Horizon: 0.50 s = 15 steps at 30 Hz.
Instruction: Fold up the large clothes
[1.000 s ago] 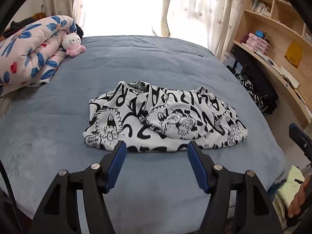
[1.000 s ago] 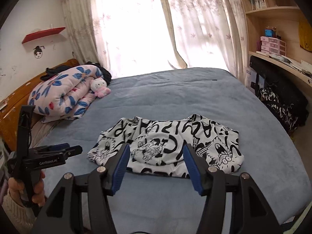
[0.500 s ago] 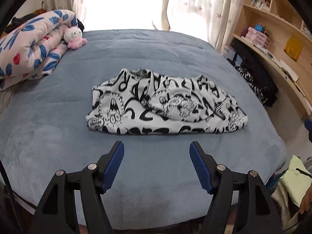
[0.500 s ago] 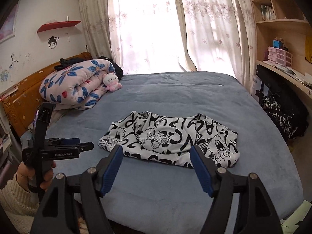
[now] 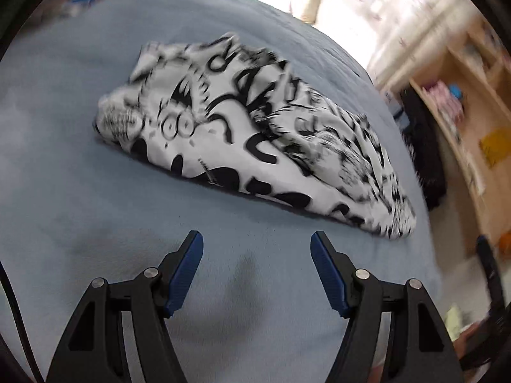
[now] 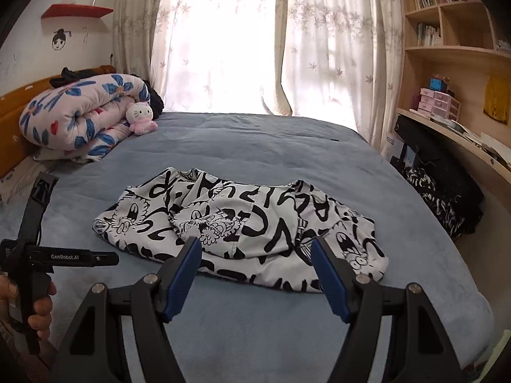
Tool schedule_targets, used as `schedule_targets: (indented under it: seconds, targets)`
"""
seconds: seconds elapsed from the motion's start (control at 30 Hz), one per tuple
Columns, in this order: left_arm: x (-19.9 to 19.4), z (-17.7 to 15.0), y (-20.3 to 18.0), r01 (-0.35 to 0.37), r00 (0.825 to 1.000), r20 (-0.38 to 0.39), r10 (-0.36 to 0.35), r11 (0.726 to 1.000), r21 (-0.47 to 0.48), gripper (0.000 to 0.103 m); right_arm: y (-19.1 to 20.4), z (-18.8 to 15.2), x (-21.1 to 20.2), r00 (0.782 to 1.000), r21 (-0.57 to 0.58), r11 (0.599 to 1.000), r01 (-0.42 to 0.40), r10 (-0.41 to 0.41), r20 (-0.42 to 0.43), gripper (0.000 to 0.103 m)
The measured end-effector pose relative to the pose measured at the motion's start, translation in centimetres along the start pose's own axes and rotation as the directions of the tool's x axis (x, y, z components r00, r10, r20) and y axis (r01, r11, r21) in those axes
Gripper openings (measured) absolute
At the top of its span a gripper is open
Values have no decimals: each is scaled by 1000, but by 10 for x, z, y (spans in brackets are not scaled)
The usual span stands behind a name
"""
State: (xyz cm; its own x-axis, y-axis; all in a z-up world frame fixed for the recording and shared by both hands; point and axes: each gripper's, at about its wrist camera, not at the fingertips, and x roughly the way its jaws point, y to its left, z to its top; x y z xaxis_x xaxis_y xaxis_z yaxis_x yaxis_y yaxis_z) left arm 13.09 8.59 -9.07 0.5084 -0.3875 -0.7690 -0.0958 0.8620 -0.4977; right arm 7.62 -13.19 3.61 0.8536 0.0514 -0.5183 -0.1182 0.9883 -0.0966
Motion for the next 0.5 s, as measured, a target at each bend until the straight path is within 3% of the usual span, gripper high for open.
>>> schedule_targets:
  seconds: [0.13, 0.5]
  targets:
    - [37, 13, 34, 83, 996, 25, -80, 987, -139, 68, 11, 4, 33, 999, -12, 999, -32, 32, -4, 64]
    - [93, 76, 65, 156, 983, 137, -125, 956, -248, 68, 17, 12, 114, 992, 43, 995, -93, 96, -76, 60]
